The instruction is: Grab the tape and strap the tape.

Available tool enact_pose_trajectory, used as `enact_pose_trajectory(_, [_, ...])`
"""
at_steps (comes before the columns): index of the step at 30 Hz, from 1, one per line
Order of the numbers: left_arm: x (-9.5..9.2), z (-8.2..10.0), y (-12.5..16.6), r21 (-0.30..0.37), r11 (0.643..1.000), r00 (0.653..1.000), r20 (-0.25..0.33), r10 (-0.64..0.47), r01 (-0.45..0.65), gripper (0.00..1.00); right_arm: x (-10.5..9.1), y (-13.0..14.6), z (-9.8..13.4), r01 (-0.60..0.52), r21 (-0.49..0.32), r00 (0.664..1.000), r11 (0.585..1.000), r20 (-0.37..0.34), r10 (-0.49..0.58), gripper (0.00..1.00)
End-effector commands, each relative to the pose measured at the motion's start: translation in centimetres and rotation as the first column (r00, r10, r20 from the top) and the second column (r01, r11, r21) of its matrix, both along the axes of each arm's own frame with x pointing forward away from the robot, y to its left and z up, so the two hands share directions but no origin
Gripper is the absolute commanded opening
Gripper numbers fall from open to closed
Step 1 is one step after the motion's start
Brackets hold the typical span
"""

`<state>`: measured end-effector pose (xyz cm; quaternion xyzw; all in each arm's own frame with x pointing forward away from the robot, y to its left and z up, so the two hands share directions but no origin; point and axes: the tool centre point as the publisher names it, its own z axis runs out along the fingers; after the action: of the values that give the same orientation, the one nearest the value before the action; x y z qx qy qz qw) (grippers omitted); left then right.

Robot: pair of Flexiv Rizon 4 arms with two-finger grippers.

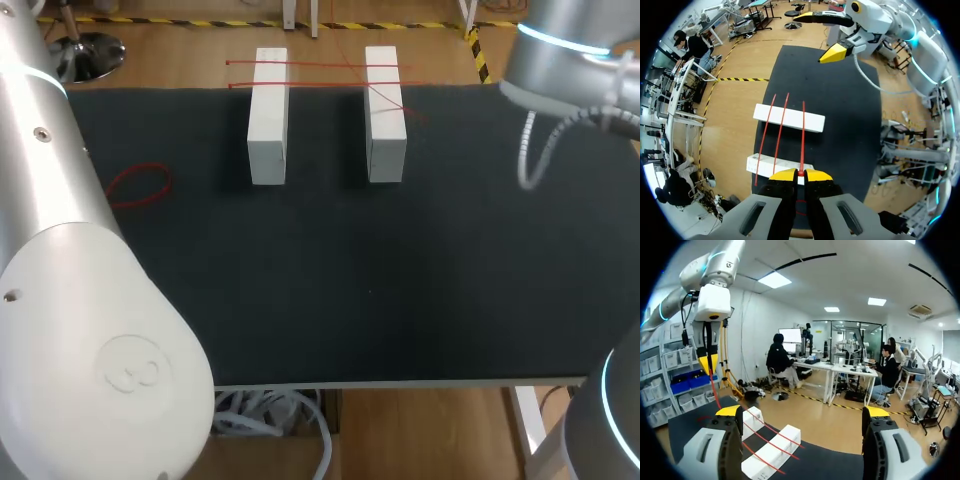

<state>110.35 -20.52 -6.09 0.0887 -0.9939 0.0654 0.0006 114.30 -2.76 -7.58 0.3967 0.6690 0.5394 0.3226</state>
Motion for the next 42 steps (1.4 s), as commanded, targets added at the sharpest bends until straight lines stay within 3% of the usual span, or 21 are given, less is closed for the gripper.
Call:
enact_pose_trajectory(1, [0.1, 0.2, -0.1, 0.005, 1.0, 1.0, -0.005, -0.001, 0.001, 0.0, -0.3, -0.7, -0.2, -0.202, 0.049, 0.979, 0.978, 0.002, 0.202, 1.0])
enact_pose_trajectory(23, [0.1, 0.2, -0.1, 0.005, 1.0, 1.0, -0.005, -0.001, 0.001, 0.0, -0.3, -0.7, -0.2, -0.202, 0.049, 0.979, 0.978, 0.002, 0.202, 1.0])
enact_pose_trajectory(24, [-0.1, -0.1, 0.3, 0.102, 0.995, 0.999, -0.037, 0.028, -0.024, 0.0, -0.3, -0.7, -0.2, -0.202, 0.049, 0.979, 0.978, 0.002, 0.202, 1.0])
enact_pose_trajectory(26, [-0.8, -0.9, 1.9, 0.189, 0.98, 0.993, -0.082, 0.085, -0.069, 0.0, -0.3, -0.7, -0.2, -0.202, 0.049, 0.979, 0.978, 0.002, 0.202, 1.0])
enact_pose_trajectory(32, [-6.1, -2.3, 6.9, 0.209, 0.951, 0.952, -0.158, 0.264, -0.229, 0.0, -0.3, -0.7, -0.2, -0.202, 0.049, 0.979, 0.978, 0.002, 0.202, 1.0])
enact_pose_trajectory(34, [-8.4, -2.6, 8.7, 0.222, 0.92, 0.913, -0.181, 0.365, -0.324, 0.0, -0.3, -0.7, -0.2, -0.202, 0.049, 0.979, 0.978, 0.002, 0.202, 1.0])
enact_pose_trajectory(36, [-10.7, -2.6, 10.5, 0.305, 0.857, 0.855, -0.189, 0.482, -0.416, 0.0, -0.3, -0.7, -0.2, -0.202, 0.049, 0.979, 0.978, 0.002, 0.202, 1.0])
enact_pose_trajectory(38, [-12.9, -1.9, 12.5, 0.348, 0.769, 0.772, -0.163, 0.614, -0.537, 0.0, -0.3, -0.7, -0.2, -0.202, 0.049, 0.979, 0.978, 0.002, 0.202, 1.0])
enact_pose_trajectory(39, [-13.8, -1.4, 13.5, 0.411, 0.702, 0.722, -0.139, 0.678, -0.581, 0.0, -0.3, -0.7, -0.2, -0.202, 0.049, 0.979, 0.978, 0.002, 0.202, 1.0])
enact_pose_trajectory(42, [-15.5, 0.3, 15.8, 0.516, 0.552, 0.619, -0.052, 0.784, -0.655, 0.0, -0.3, -0.7, -0.2, -0.202, 0.049, 0.979, 0.978, 0.002, 0.202, 1.0])
